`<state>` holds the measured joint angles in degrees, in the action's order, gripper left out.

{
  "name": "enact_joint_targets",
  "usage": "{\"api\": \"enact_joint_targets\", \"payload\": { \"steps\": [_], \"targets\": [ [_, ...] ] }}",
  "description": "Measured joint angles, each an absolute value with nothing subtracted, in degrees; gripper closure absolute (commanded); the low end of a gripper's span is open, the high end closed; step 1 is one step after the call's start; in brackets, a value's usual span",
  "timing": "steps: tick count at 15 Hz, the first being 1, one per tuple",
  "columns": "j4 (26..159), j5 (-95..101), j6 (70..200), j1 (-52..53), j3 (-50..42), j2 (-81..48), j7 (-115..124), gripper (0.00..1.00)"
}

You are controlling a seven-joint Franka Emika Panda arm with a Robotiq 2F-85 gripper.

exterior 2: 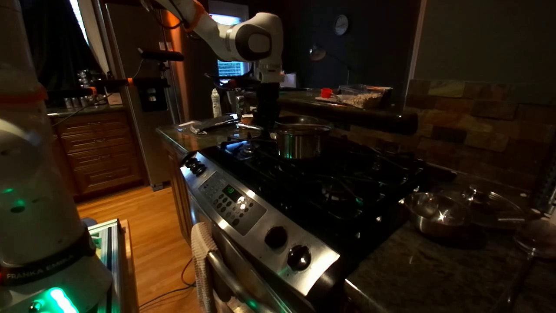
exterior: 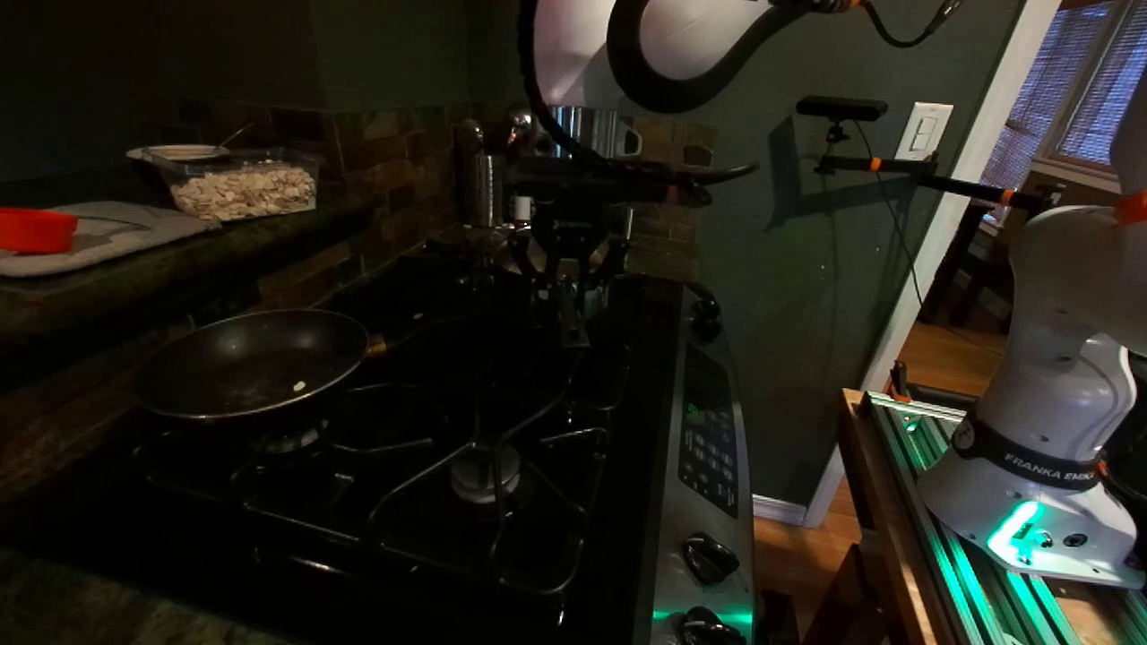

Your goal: Move the pot to the left

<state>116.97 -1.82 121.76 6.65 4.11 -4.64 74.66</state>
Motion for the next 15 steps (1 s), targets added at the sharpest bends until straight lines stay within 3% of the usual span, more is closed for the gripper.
{"api": "enact_joint_targets", "payload": {
  "steps": [15],
  "targets": [
    [121.12,-8.77,121.26,7.25,7.12,0.06,72.25,0.92]
  ]
}}
